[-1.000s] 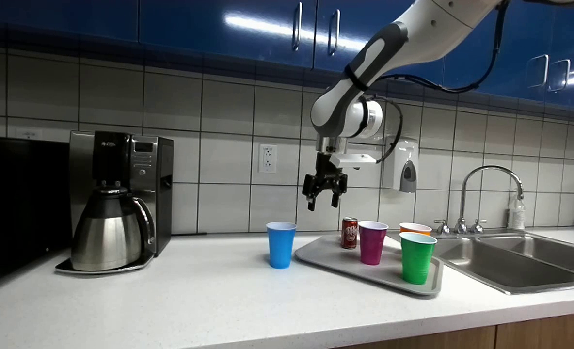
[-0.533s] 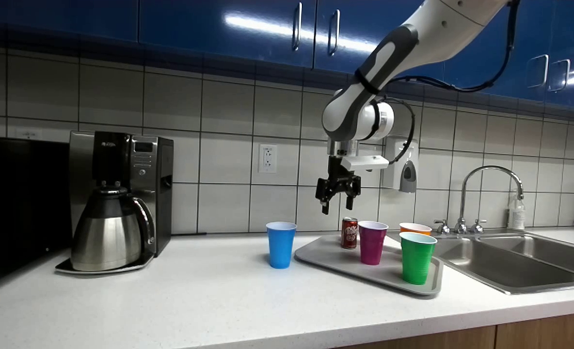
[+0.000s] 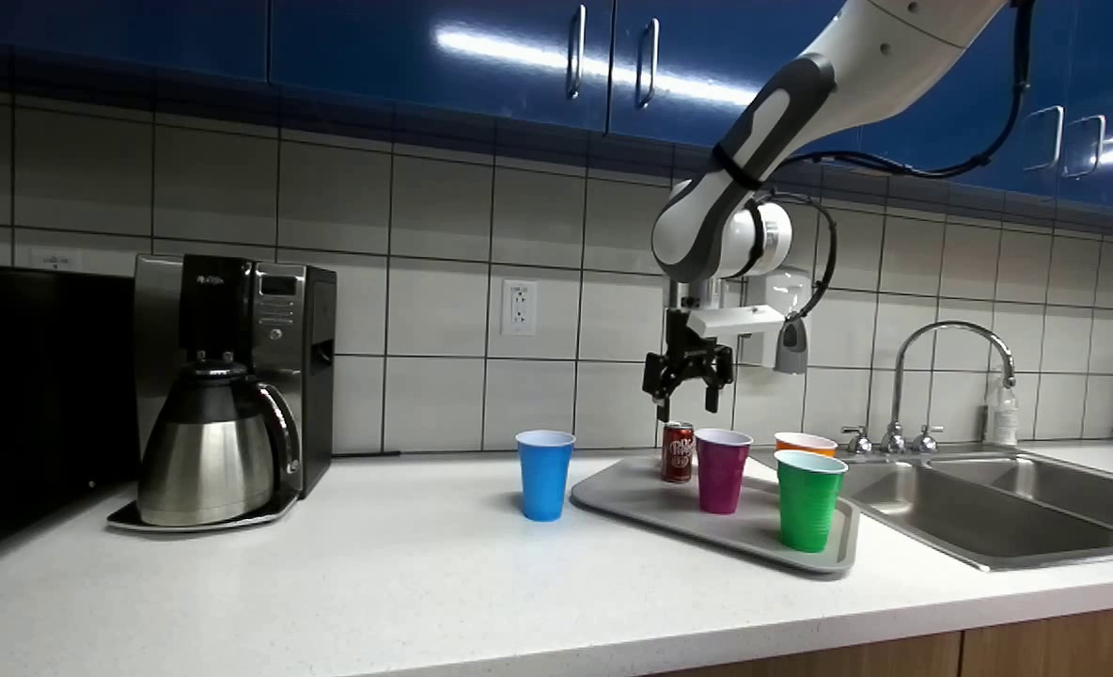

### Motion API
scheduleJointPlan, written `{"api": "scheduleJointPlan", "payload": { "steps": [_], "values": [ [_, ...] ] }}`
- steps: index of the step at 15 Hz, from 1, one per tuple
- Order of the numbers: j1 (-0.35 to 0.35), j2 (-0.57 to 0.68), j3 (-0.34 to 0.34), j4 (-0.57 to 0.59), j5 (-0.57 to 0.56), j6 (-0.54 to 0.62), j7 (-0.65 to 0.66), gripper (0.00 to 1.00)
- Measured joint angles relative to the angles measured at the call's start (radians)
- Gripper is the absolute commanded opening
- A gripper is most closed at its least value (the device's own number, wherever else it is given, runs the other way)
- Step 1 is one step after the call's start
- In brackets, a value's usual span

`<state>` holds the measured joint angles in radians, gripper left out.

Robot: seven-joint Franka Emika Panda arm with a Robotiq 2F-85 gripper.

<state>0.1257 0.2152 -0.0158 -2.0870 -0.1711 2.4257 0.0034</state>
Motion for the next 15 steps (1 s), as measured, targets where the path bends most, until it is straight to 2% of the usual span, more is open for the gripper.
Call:
{"api": "scheduleJointPlan", "payload": {
  "steps": [15],
  "values": [
    [-0.045, 0.010, -0.028, -0.029, 0.000, 0.000, 0.015, 1.00]
  ]
}}
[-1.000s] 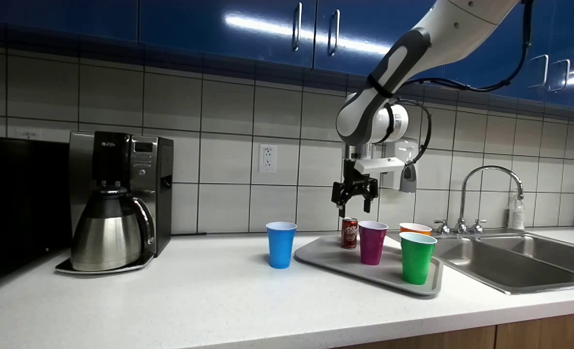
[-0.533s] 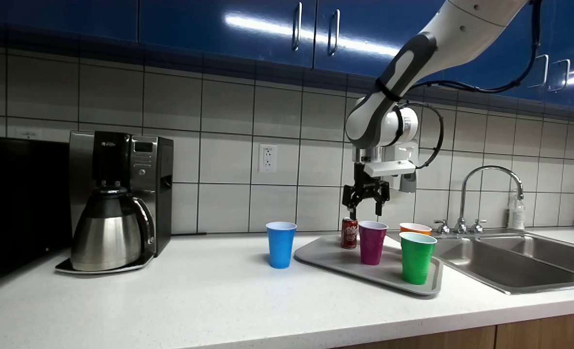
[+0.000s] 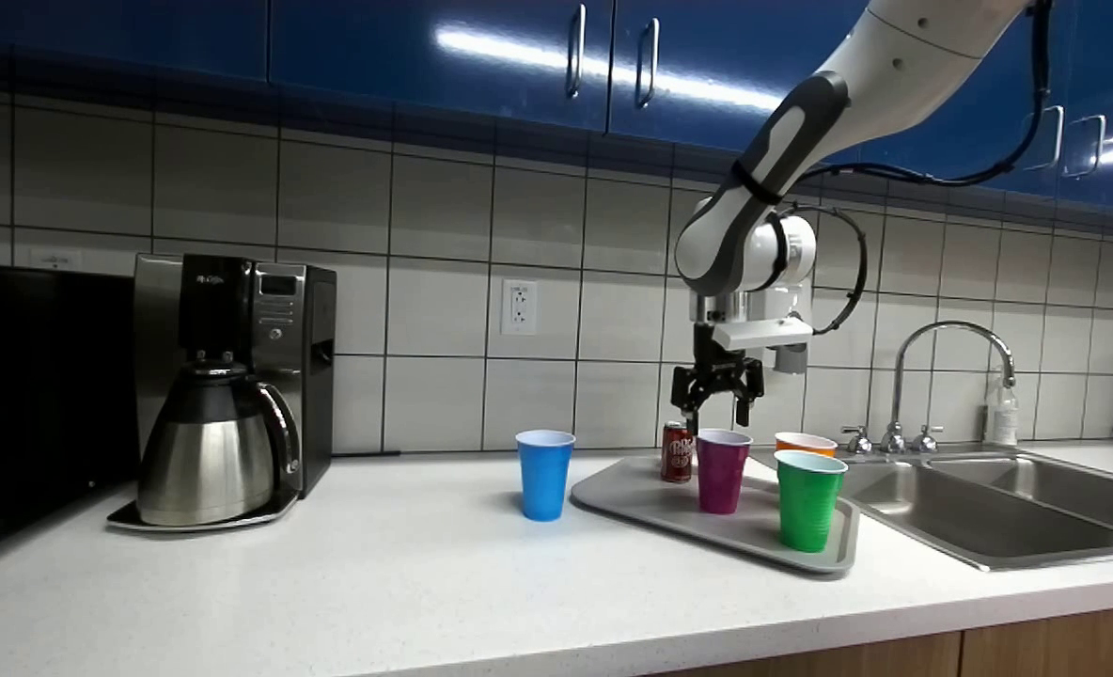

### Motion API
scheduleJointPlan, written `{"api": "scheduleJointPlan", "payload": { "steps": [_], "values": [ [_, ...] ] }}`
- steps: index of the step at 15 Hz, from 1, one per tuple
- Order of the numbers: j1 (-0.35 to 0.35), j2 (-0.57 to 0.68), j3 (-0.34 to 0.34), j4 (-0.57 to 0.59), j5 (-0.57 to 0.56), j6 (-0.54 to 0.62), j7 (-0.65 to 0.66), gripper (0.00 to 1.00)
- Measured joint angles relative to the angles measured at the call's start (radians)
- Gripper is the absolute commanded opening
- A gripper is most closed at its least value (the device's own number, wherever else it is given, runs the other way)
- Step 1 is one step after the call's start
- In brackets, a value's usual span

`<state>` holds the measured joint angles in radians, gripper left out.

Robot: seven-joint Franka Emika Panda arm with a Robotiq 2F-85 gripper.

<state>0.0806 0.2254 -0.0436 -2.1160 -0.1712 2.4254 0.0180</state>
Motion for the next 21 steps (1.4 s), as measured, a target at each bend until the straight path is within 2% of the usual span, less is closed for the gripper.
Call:
{"api": "scheduleJointPlan", "payload": {
  "steps": [16, 17, 18, 21],
  "values": [
    [-0.004, 0.108, -0.003, 0.068, 0.000, 0.001, 0.000, 1.00],
    [-0.004, 0.115, -0.003, 0.072, 0.000, 0.001, 0.000, 0.75],
    [-0.004, 0.121, -0.004, 0.077, 0.000, 0.001, 0.000, 0.74],
    [-0.004, 0.134, -0.004, 0.087, 0.000, 0.001, 0.000, 0.51]
  ]
}}
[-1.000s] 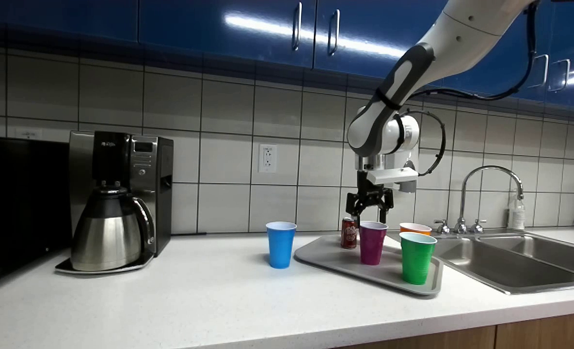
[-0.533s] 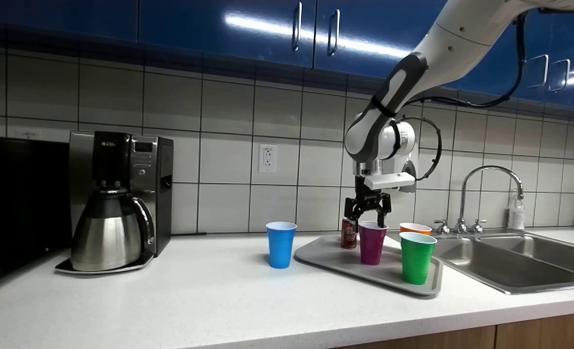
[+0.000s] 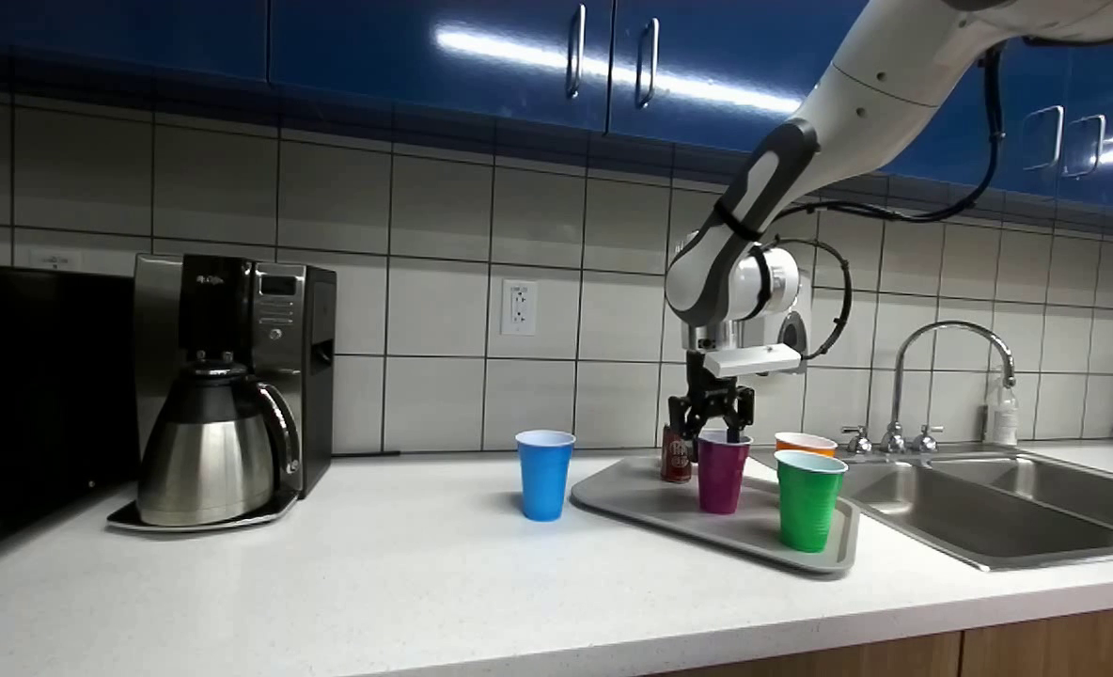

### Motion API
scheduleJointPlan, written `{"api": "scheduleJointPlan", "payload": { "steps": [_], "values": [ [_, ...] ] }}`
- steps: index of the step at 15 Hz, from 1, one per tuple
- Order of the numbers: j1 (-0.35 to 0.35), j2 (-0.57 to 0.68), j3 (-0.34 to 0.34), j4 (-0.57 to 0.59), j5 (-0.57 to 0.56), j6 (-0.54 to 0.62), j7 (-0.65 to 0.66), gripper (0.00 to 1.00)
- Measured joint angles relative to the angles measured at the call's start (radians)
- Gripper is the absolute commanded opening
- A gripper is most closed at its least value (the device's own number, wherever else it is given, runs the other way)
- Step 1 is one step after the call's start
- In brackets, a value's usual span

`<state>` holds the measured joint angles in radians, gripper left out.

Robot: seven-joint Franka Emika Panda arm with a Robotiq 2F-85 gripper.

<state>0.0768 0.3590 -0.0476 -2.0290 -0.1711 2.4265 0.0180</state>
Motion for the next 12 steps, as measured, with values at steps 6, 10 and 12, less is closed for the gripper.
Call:
{"api": "scheduleJointPlan", "payload": {
  "steps": [6, 10, 12],
  "values": [
    [0.000, 0.010, 0.000, 0.014, 0.000, 0.000, 0.000, 0.05],
    [0.000, 0.010, 0.000, 0.017, 0.000, 0.000, 0.000, 0.00],
    [0.000, 0.010, 0.000, 0.018, 0.000, 0.000, 0.000, 0.01]
  ]
}}
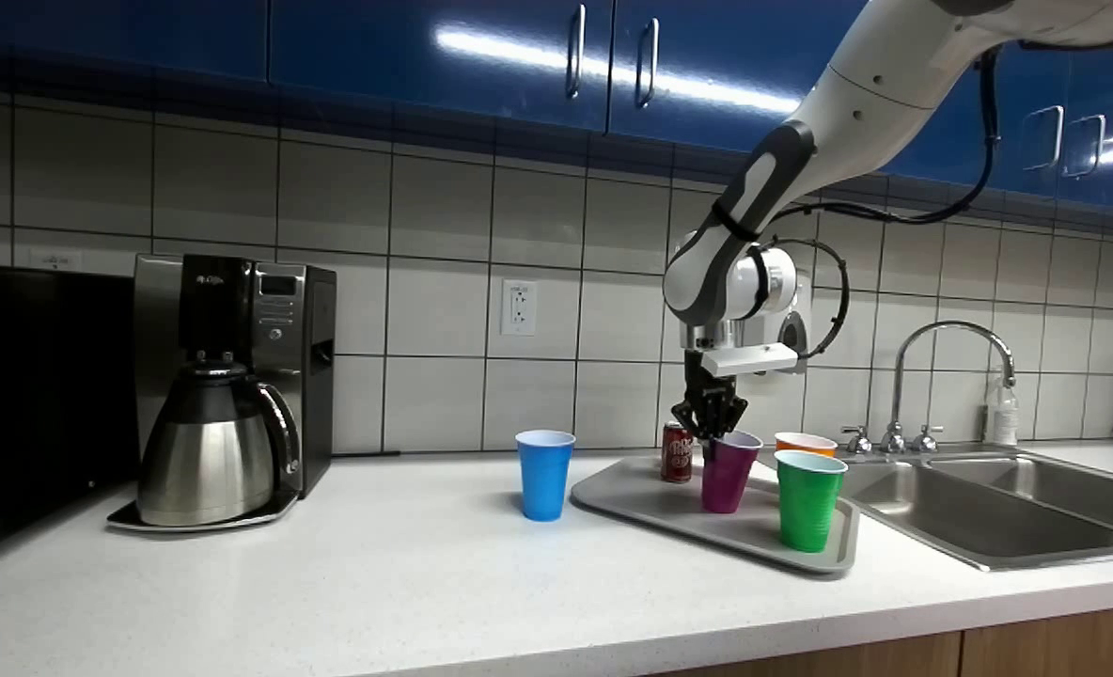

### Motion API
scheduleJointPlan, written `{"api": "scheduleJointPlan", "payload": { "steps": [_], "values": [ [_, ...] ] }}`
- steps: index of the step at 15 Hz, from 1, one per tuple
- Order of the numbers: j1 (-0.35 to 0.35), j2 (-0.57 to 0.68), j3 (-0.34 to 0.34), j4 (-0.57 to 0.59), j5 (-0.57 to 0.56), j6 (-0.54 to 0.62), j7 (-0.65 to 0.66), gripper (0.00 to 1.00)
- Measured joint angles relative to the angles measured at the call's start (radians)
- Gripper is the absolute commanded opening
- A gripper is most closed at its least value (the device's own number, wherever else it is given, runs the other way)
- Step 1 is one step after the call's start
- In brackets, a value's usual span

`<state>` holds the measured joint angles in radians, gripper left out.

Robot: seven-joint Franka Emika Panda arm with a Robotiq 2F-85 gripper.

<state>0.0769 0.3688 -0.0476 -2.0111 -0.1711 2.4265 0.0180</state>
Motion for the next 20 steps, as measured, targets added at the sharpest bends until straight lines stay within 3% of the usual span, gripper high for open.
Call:
{"api": "scheduleJointPlan", "payload": {
  "steps": [20],
  "values": [
    [0.032, -0.063, 0.027, -0.006, 0.000, -0.001, 0.000, 0.01]
  ]
}}
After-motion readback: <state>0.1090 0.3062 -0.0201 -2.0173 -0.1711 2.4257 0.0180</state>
